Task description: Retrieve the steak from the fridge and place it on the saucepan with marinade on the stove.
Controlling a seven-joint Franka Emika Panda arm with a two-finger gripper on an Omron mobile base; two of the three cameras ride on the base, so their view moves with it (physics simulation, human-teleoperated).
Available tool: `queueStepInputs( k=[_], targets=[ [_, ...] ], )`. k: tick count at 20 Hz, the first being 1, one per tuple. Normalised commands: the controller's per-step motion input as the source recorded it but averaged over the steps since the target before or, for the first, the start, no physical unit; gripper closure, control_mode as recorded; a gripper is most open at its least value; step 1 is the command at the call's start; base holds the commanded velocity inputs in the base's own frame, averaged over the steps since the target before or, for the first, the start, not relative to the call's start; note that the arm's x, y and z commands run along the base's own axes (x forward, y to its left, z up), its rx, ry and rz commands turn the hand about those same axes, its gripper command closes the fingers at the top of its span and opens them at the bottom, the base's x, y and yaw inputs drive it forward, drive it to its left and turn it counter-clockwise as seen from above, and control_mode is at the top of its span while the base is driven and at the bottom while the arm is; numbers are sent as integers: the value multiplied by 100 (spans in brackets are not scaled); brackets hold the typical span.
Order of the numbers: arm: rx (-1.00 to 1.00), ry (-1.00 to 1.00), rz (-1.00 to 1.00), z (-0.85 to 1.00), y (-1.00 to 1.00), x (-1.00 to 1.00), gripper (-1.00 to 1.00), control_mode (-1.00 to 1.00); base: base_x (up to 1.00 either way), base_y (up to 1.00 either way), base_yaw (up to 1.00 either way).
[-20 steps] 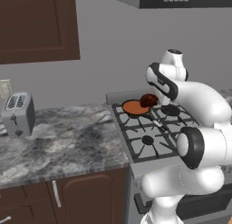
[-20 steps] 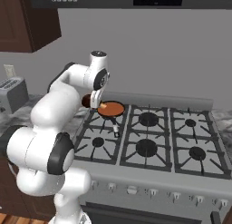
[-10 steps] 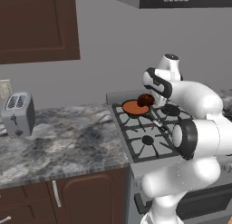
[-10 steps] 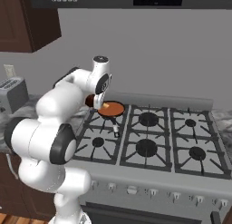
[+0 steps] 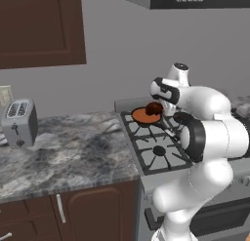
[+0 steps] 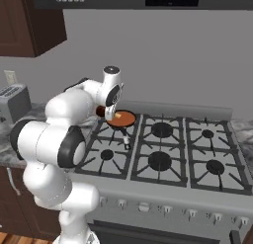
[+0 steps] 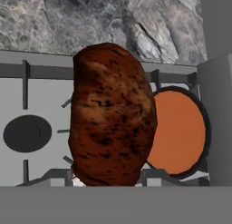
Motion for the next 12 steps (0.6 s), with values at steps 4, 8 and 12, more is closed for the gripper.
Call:
queueStepInputs(
  k=[4,8,12],
  targets=[
    [0,0,0,-20,-9,39,100,-100,0,0,0],
    [0,0,0,-22,-6,48,100,-100,0,0,0],
    [0,0,0,-25,-4,54,100,-100,0,0,0]
  ],
)
